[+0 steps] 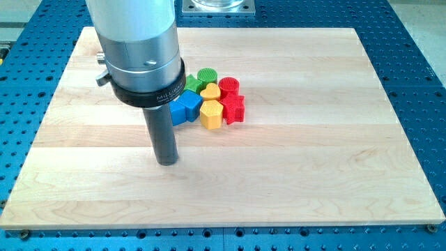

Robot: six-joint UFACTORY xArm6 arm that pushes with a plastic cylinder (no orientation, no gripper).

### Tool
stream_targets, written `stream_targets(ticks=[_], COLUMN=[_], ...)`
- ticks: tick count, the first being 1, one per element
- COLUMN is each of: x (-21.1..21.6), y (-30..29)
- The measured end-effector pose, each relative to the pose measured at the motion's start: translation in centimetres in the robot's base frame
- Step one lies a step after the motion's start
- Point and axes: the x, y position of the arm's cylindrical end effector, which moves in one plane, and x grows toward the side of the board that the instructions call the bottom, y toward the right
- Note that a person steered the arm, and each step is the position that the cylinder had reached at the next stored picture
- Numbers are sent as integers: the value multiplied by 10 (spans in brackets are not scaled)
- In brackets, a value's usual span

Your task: Push the yellow blocks top left to the green star

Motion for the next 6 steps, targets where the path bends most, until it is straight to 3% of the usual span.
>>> stream_targets(ticks=[3, 6], x=[0, 55], y=[0, 1])
